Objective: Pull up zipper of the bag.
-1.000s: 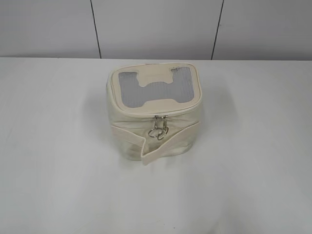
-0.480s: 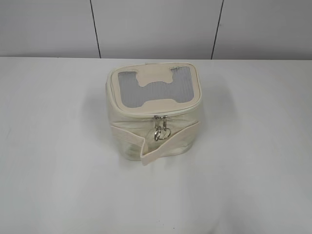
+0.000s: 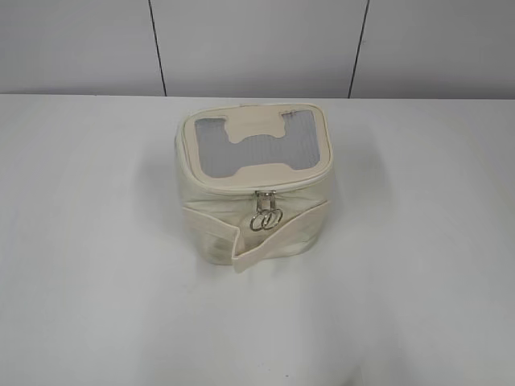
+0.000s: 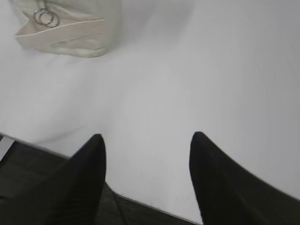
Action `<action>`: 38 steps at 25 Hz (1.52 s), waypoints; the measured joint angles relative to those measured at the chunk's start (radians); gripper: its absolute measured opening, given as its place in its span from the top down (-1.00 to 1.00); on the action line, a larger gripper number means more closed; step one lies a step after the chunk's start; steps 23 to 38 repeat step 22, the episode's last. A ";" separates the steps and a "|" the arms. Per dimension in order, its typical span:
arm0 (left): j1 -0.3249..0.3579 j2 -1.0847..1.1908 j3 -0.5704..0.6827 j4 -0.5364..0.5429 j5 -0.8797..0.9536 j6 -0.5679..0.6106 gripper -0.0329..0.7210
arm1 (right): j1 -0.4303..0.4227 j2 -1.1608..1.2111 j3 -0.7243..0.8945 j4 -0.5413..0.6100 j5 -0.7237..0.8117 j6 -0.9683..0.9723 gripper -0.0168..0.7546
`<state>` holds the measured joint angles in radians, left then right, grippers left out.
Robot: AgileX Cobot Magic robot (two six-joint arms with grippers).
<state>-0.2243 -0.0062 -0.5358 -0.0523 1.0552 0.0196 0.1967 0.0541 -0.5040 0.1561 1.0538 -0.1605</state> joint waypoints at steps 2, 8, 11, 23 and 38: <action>0.082 0.000 0.000 0.000 0.000 0.000 0.26 | -0.061 -0.021 0.000 0.000 -0.001 0.000 -0.22; 0.134 0.000 0.001 0.000 0.000 0.000 0.28 | -0.113 -0.061 0.000 0.004 -0.001 0.000 -0.22; 0.134 0.000 0.002 0.000 0.000 0.000 0.28 | -0.114 -0.061 0.000 0.006 -0.002 0.000 -0.22; 0.134 0.000 0.002 0.000 0.000 0.000 0.28 | -0.114 -0.061 0.000 0.006 -0.002 0.000 -0.22; 0.134 0.000 0.002 0.000 0.000 0.000 0.28 | -0.114 -0.061 0.000 0.006 -0.002 0.000 -0.22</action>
